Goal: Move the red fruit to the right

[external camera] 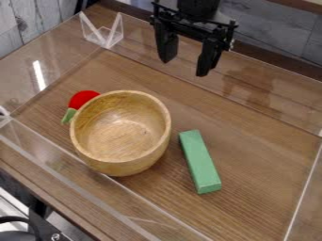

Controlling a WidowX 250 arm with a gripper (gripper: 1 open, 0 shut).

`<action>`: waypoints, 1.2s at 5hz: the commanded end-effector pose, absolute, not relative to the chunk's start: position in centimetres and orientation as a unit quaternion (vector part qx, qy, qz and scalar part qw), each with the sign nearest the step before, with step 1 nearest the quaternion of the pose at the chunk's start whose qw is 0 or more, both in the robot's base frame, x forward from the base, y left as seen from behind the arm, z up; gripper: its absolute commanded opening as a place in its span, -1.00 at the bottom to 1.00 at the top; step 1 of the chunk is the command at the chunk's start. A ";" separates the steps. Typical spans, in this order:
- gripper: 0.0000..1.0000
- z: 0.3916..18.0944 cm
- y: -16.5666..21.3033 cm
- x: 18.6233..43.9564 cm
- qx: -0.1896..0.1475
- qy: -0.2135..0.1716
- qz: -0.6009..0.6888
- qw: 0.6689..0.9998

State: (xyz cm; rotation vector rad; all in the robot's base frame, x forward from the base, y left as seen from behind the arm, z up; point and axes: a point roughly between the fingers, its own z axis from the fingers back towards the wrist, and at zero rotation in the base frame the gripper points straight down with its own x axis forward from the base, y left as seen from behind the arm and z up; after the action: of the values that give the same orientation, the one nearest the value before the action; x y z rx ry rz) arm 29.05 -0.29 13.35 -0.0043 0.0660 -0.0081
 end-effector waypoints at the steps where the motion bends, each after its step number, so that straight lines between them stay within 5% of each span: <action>1: 1.00 11.0 0.3 28.2 -0.002 0.045 -0.013 0.999; 3: 1.00 12.8 8.1 24.3 0.010 0.017 0.016 1.000; 6: 1.00 9.9 14.3 23.5 0.016 -0.013 0.096 0.995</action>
State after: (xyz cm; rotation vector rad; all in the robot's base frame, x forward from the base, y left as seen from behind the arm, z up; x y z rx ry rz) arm 23.04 13.66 8.79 0.0111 0.0119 0.1840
